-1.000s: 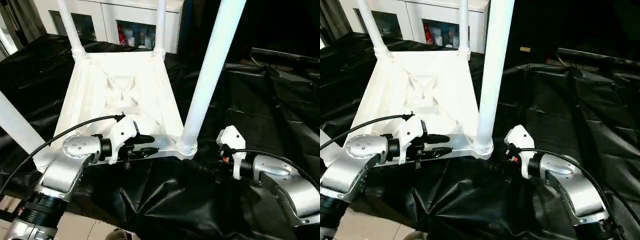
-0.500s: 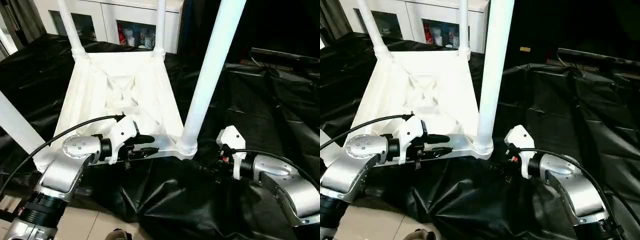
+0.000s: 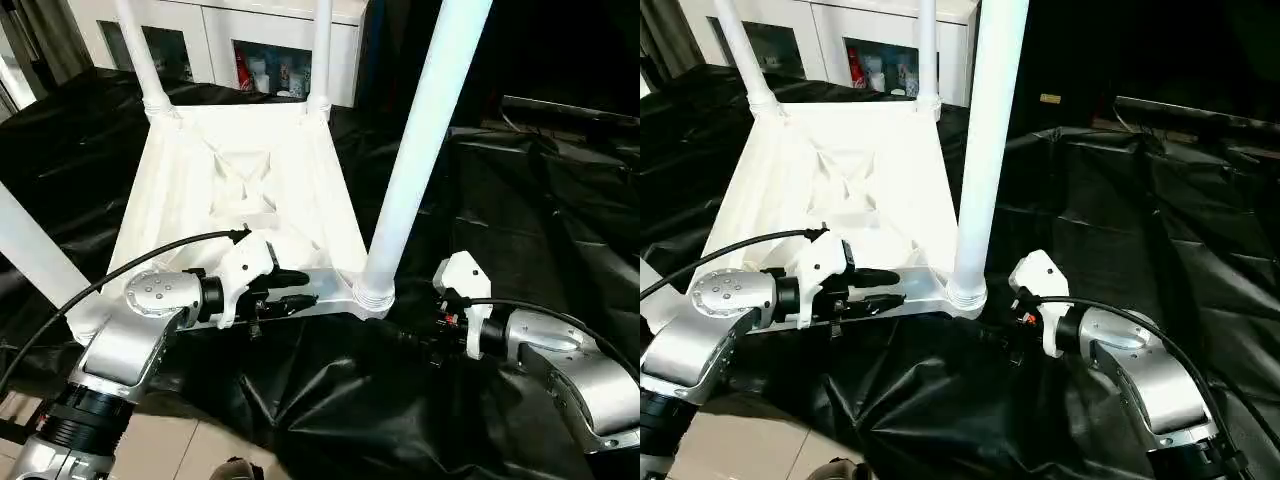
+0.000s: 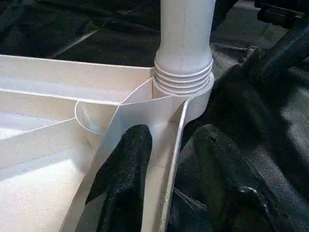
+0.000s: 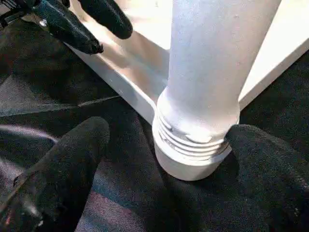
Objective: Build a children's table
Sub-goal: Rotate leg to tighten
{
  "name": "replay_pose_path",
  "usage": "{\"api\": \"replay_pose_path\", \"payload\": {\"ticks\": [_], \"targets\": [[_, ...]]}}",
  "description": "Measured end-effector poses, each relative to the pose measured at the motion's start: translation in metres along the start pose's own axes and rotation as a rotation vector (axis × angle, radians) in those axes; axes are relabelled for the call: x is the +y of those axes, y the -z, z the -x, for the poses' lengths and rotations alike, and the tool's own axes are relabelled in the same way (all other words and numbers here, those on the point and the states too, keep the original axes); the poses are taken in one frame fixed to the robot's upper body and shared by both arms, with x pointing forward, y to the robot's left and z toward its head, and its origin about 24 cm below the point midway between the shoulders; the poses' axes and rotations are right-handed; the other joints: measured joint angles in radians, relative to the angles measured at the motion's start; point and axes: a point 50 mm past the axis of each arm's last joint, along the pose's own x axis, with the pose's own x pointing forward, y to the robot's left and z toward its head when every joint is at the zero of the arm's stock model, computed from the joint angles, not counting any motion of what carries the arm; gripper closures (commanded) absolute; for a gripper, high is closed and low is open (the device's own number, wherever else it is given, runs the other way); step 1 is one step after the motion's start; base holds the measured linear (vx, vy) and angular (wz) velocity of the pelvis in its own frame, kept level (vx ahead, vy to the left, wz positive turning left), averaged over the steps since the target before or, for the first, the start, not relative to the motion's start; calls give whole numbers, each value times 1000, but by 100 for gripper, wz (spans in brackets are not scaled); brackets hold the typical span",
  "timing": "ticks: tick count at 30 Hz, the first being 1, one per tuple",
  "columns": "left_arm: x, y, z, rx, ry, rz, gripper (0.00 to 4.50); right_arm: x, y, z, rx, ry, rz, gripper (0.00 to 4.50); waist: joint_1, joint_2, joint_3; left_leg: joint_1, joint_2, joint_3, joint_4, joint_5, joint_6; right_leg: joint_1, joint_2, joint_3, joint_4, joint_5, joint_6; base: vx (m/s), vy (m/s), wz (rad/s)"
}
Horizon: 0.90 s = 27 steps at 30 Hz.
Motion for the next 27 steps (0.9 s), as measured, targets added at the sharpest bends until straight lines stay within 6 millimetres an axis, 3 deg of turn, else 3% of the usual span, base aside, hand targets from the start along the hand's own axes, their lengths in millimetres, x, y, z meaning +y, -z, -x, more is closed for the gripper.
{"api": "replay_pose_path", "payload": {"ticks": [27], "targets": [[0,0,0,0,0,0,278,0,0,0,0,0,0,0,0,0,0,0,0,0,0,0,0,0,0,0,0,0,0,0,0,0]]}}
